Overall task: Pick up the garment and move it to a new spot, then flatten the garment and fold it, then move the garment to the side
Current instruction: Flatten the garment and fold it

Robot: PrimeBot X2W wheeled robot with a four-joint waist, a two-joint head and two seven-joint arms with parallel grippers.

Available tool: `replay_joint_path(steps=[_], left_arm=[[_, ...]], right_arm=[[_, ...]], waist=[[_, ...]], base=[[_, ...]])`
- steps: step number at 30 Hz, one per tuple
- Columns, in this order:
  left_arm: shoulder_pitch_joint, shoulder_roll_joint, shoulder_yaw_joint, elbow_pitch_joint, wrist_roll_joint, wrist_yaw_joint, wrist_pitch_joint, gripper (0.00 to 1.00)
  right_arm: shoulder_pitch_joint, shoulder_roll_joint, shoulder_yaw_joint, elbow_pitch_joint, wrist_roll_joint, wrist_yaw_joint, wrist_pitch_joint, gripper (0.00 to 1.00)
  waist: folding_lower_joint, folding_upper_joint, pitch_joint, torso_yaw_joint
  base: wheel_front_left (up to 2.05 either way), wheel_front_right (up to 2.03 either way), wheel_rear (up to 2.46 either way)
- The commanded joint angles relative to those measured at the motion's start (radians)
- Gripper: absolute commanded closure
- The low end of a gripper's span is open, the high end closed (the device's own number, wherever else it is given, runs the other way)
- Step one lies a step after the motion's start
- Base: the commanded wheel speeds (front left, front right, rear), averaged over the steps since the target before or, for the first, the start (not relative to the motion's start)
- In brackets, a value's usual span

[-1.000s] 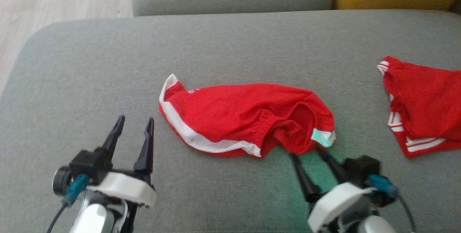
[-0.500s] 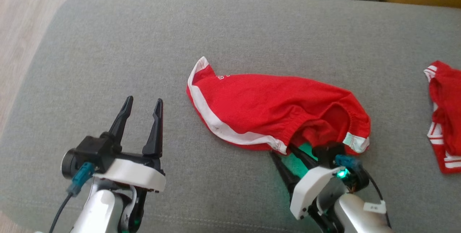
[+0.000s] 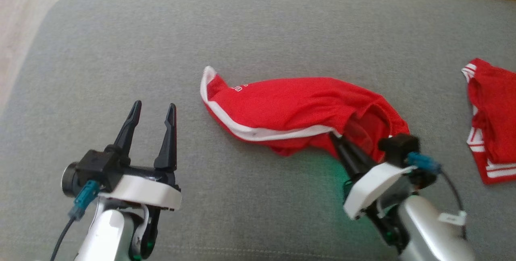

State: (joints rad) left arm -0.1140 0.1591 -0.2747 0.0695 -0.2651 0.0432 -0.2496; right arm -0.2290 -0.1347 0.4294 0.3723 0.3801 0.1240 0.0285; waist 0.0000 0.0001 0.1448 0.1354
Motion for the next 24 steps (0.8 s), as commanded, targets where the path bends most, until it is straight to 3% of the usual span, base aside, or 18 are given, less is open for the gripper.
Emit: replay_joint_path(steps=[1, 11, 20, 21, 22, 23, 24], left_arm=[[-0.034, 0.007, 0.043, -0.037, 0.013, -0.006, -0.012, 0.0], [-0.039, -0.01, 0.06, -0.037, 0.034, -0.019, -0.012, 0.0], [-0.04, -0.016, 0.073, -0.028, 0.044, -0.031, -0.012, 0.0], [-0.04, -0.017, 0.073, -0.027, 0.045, -0.033, -0.012, 0.0], [-0.039, -0.017, 0.074, -0.026, 0.047, -0.034, -0.012, 0.0], [-0.038, -0.018, 0.076, -0.026, 0.048, -0.034, -0.012, 0.0], [-0.037, -0.017, 0.077, -0.025, 0.049, -0.035, -0.012, 0.0]], right_arm=[[0.009, -0.017, -0.012, -0.07, 0.003, 0.007, 0.015, 1.0], [0.113, -0.047, -0.185, -0.208, 0.043, 0.007, 0.169, 1.0], [0.148, -0.036, -0.197, -0.206, 0.066, 0.007, 0.236, 1.0], [0.152, -0.036, -0.194, -0.207, 0.067, 0.007, 0.24, 0.67], [0.157, -0.035, -0.191, -0.209, 0.069, 0.007, 0.244, 0.14], [0.163, -0.035, -0.186, -0.214, 0.071, 0.007, 0.247, 0.0], [0.168, -0.034, -0.181, -0.221, 0.073, 0.007, 0.248, 0.0]], waist=[[0.0, -0.0001, 0.004, -0.018], [0.0, -0.0001, 0.02, -0.069], [0.0, -0.0001, 0.02, -0.086], [0.0, -0.0001, 0.019, -0.087], [0.0, -0.0001, 0.018, -0.089], [0.0, -0.0001, 0.016, -0.091], [0.0, -0.0001, 0.014, -0.094]], base=[[0.0, 0.0, 0.0], [0.0, 0.0, 0.0], [0.0, 0.0, 0.0], [0.0, 0.0, 0.0], [0.0, 0.0, 0.0], [0.0, 0.0, 0.0], [0.0, 0.0, 0.0]])
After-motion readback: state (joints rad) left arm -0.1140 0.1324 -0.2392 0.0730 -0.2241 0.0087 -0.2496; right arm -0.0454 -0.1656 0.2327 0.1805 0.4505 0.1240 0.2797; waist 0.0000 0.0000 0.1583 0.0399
